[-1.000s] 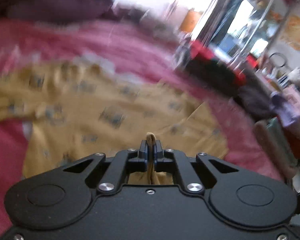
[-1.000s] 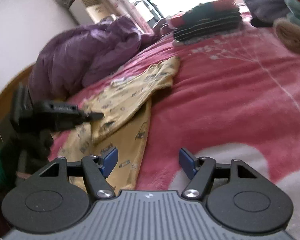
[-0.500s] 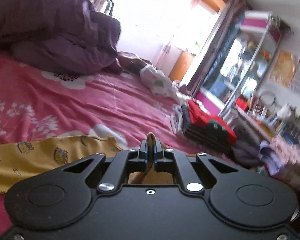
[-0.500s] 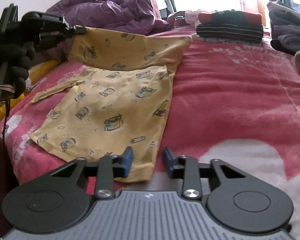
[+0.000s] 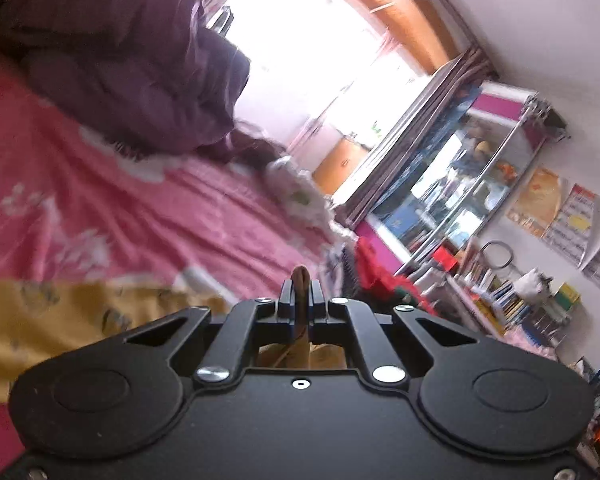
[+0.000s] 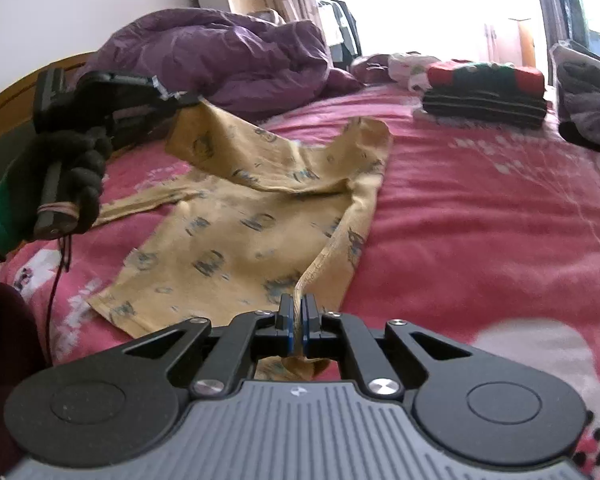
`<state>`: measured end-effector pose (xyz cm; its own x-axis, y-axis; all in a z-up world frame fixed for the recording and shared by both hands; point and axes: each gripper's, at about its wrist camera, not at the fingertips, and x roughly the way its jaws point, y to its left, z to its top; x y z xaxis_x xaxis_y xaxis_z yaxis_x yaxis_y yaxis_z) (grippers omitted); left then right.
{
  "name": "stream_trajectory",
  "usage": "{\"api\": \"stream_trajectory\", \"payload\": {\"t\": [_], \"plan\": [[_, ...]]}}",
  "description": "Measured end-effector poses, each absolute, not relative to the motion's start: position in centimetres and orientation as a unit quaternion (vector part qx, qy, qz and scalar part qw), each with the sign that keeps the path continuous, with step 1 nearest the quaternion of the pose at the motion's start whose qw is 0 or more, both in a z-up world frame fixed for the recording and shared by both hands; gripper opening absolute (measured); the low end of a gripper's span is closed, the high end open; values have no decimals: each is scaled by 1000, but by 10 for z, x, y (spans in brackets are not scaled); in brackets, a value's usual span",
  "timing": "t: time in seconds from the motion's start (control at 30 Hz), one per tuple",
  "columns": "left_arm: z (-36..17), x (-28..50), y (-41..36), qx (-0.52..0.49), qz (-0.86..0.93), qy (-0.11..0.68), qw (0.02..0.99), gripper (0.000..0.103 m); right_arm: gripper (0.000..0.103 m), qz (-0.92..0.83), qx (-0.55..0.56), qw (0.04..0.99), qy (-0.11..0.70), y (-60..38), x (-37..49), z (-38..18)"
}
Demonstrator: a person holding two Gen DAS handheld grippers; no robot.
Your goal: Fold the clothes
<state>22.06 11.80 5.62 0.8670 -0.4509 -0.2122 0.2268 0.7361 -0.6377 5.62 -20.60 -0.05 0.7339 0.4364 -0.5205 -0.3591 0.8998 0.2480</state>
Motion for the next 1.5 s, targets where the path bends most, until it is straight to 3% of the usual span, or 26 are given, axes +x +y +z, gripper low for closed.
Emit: {"api": "stream_trajectory", "payload": {"t": [0.2,0.43,0.5,0.6,0.8,0.87,0.93,1.03,1.13,1.23,1.33,1.5], "plan": [[66,223,152,-320,-158,151,922,3,6,236,41,927,289,-178,58,3],[41,233,161,-343,-144,185,910,3,8,244,-16,919,309,-138,67,-21],[39,233,157,-332,-146,193,912,3,14,245,-12,921,304,-138,62,-19],[35,232,156,-329,-146,203,911,3,39,266,-4,918,293,-144,45,-4],[31,228,157,-330,-141,207,910,3,43,259,-37,929,262,-157,27,4],[31,227,158,-330,-139,207,911,3,50,262,-44,927,263,-152,31,-2],[30,227,158,-332,-139,208,910,3,58,268,-52,909,315,-142,42,-18],[28,226,156,-326,-141,213,910,3,54,272,-60,910,307,-140,30,-12],[29,226,157,-324,-140,213,911,3,57,271,-76,924,259,-142,13,4],[30,225,157,-323,-142,212,911,3,65,276,-62,914,291,-143,26,-8],[32,223,158,-322,-144,210,912,3,64,282,-49,901,327,-145,39,-19],[34,219,159,-321,-149,214,911,3,59,285,0,903,322,-160,42,-11]]}}
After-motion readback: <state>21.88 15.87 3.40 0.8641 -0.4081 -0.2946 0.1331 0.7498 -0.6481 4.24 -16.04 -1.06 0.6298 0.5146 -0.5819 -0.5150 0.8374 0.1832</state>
